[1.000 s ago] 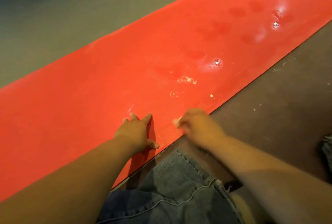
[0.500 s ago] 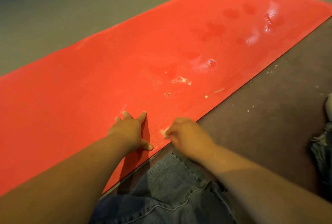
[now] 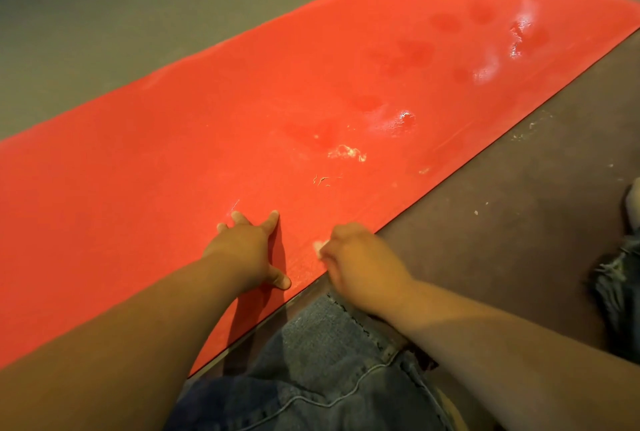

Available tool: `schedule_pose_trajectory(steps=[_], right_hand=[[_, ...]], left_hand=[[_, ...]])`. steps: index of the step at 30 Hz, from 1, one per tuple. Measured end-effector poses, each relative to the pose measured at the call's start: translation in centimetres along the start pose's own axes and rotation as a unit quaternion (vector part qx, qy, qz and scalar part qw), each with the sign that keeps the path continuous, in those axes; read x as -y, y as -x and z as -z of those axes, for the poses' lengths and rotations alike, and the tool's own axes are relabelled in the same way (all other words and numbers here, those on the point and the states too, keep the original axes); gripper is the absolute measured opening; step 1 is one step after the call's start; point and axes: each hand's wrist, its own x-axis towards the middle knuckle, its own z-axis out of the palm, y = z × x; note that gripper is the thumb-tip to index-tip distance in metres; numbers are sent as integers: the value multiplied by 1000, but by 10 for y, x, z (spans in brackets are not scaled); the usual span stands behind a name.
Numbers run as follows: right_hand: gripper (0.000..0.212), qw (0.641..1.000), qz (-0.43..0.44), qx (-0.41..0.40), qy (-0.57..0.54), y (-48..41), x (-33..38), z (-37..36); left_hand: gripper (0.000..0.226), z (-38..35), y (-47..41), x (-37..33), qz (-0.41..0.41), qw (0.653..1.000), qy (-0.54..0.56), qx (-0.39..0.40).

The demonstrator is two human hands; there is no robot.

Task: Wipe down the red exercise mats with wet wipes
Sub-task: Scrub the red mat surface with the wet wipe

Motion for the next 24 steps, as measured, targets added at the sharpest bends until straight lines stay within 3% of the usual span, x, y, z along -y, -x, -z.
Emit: schedule_pose_trajectory(steps=[1, 3, 5, 7, 9, 13, 17, 19, 21, 24], right_hand=[[19, 999, 37, 25, -5, 2, 0, 0], [22, 999, 17, 36, -3, -8, -25, 10], [23, 996, -84, -17, 15, -21, -67, 31], [22, 970, -217, -98, 51, -27, -111, 56], [25, 948, -285, -124, 67, -29, -126, 60], [30, 969, -231, -86, 26, -25, -63, 22], [24, 998, -29, 10, -56, 4, 30, -23], [24, 998, 24, 43, -51, 1, 20, -18], [23, 999, -24, 35, -23, -17, -23, 3], [23, 975, -211, -59, 38, -33, -108, 53]], left_hand=[[129, 0, 0, 1, 1, 1000, 0, -1], [128, -1, 1, 2, 1, 1000, 2, -2], [128, 0, 2, 2, 1, 1000, 5, -2], [128, 1, 2, 0, 0, 1000, 6, -6], [128, 2, 3, 0, 0, 1000, 4, -6], [128, 3, 3, -1, -1, 1000, 3, -4], [128, 1, 2, 0, -1, 1000, 4, -10], [128, 0, 1, 1, -4, 1000, 4, -14], [128, 0, 0, 2, -8, 1000, 0, -12], [129, 1, 0, 2, -9, 1000, -1, -16]])
